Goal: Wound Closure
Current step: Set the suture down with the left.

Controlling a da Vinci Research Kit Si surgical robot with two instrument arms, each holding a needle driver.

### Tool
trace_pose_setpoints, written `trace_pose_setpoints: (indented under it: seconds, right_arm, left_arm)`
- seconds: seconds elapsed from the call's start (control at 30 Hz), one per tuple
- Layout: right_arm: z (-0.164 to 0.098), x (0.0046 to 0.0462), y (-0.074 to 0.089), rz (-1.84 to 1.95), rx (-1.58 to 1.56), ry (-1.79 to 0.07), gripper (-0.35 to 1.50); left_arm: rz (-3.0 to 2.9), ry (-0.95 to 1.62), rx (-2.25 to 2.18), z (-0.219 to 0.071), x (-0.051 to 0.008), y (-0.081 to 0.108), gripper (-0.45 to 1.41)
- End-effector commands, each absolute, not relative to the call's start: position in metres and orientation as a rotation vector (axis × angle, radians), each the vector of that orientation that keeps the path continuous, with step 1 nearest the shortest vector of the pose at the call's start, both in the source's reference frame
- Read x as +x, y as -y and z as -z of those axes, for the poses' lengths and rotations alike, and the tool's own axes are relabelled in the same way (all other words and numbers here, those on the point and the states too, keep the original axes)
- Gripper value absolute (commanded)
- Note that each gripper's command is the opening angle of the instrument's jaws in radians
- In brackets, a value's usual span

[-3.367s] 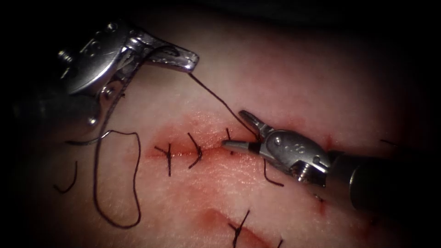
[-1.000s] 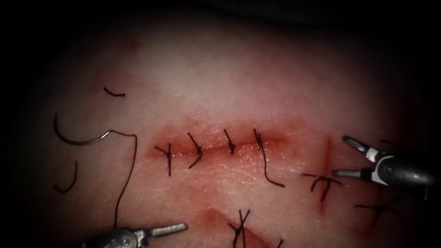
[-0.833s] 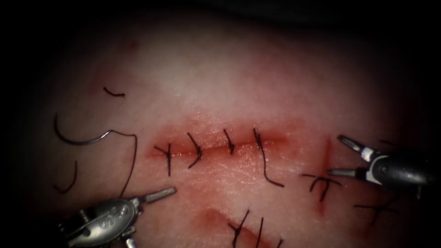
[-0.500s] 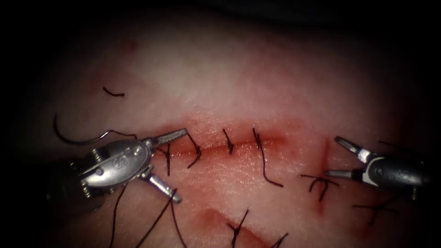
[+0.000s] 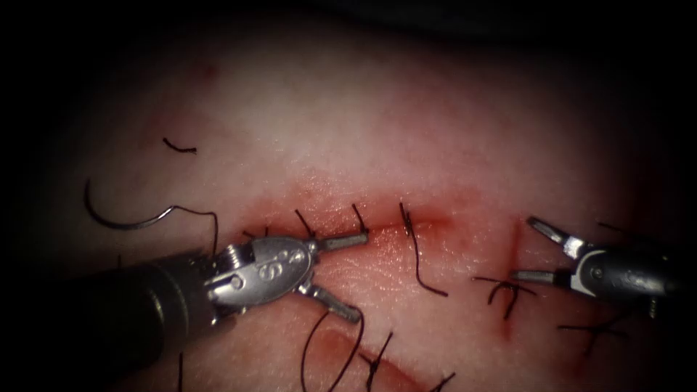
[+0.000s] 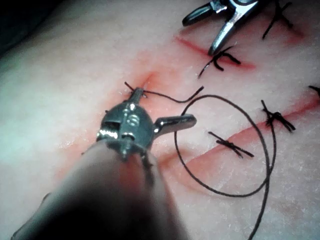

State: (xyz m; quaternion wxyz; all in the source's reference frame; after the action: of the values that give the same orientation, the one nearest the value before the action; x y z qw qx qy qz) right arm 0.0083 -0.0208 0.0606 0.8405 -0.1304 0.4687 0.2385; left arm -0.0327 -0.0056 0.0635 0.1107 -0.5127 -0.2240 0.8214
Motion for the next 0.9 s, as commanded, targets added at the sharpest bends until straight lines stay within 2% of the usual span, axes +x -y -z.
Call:
trace_pose_setpoints:
  seconds: [0.03,0.2,0.33,0.57,0.73,0.9]
  right_arm:
    - [-0.061,0.0095,0.021,-0.502,-0.276,-0.995,1.48]
    - [-0.062,0.0099,0.022,-0.494,-0.276,-1.000,1.48]
    - [-0.062,0.0099,0.022,-0.494,-0.277,-1.000,1.48]
    - [-0.062,0.0103,0.022,-0.493,-0.277,-0.998,1.48]
    - [-0.062,0.0103,0.022,-0.491,-0.272,-0.996,1.48]
    - [-0.062,0.0103,0.022,-0.490,-0.272,-0.996,1.48]
  left_arm:
    - [-2.405,0.725,-1.542,-0.064,-0.0329,0.006,0.78]
    - [-2.535,1.027,-1.447,-0.062,-0.0274,0.007,0.81]
    - [-2.640,1.140,-1.338,-0.061,-0.0236,0.005,0.83]
    - [-2.529,0.991,-1.367,-0.060,-0.0216,-0.003,0.63]
    - [-2.389,0.906,-1.487,-0.059,-0.0236,-0.006,0.76]
    - [-2.619,0.830,-1.411,-0.059,-0.0217,-0.007,0.76]
